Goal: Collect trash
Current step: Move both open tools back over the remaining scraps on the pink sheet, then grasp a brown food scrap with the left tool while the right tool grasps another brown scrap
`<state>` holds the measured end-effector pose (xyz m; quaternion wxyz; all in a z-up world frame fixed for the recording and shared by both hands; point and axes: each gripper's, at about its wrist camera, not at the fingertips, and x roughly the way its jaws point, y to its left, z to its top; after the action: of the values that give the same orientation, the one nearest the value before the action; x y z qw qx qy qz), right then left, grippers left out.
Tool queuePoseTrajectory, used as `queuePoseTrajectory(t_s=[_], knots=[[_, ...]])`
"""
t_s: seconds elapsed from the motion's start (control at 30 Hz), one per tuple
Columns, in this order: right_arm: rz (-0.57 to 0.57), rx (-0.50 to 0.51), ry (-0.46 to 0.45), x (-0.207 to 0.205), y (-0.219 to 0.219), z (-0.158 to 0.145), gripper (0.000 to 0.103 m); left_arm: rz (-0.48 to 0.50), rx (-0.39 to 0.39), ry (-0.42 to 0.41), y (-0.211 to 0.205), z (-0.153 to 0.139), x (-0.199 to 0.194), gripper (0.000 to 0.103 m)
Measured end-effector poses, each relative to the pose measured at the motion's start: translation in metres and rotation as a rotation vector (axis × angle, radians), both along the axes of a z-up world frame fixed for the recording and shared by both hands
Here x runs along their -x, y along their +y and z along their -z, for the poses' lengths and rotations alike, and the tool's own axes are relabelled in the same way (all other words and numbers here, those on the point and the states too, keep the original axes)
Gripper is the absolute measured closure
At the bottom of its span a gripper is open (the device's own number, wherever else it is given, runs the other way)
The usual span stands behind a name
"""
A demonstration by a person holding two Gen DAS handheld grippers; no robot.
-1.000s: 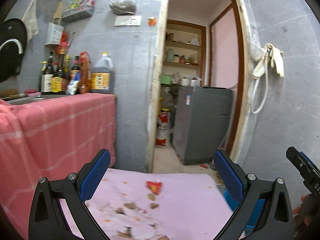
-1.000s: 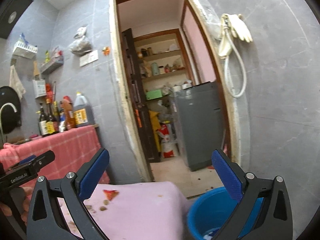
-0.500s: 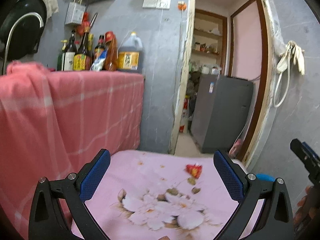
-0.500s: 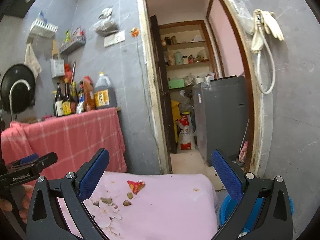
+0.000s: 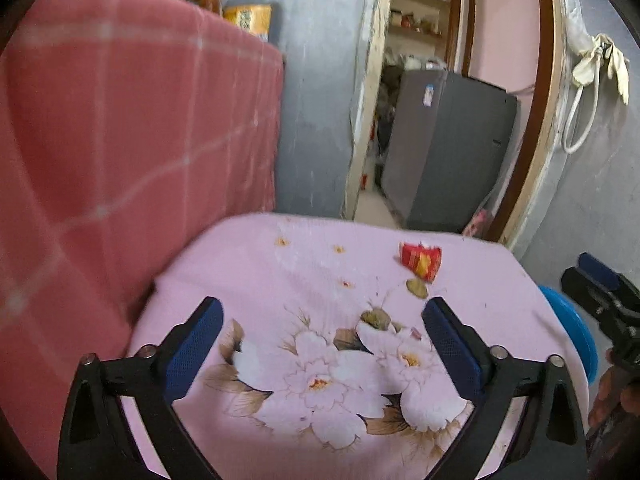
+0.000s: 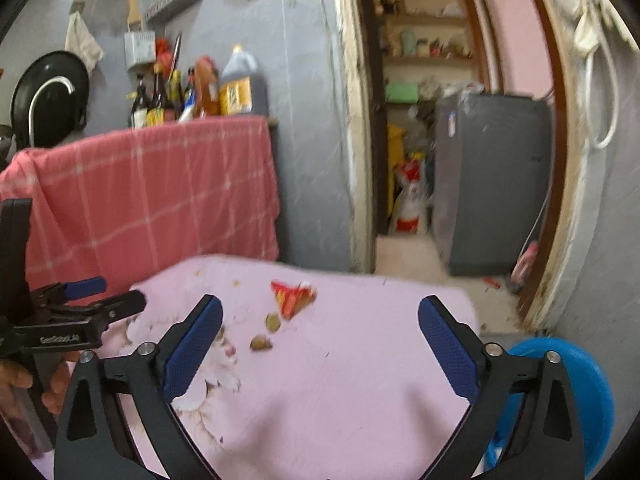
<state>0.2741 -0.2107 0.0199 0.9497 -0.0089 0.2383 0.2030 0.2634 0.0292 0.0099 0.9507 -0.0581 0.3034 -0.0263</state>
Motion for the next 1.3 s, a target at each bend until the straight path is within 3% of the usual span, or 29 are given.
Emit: queuePoseTrajectory(t_s=[0.3, 0.43, 0.67, 0.93, 1.3], knots=[[-0.072, 0.062, 0.178, -0.027, 0.018, 0.034, 0.037, 0.089, 0.006, 0.168, -0.009, 0.022, -0.031, 0.050], [-0.088, 0.059, 0.222, -0.034, 0.020, 0.041, 0.044, 0.128, 0.018, 0.208, -0.014, 0.027, -0.041, 0.064], [-0.098, 0.070, 0.261, -0.041, 0.022, 0.046, 0.045, 0.169, 0.009, 0.249, -0.026, 0.034, -0.059, 0.068], [-0.119, 0.074, 0.308, -0.049, 0.029, 0.050, 0.048, 0.186, 0.033, 0.272, -0.024, 0.039, -0.071, 0.092], [-0.191, 0.083, 0.399, -0.070, 0.061, 0.061, 0.056, 0.190, 0.103, 0.259, -0.012, 0.038, -0.070, 0.094]])
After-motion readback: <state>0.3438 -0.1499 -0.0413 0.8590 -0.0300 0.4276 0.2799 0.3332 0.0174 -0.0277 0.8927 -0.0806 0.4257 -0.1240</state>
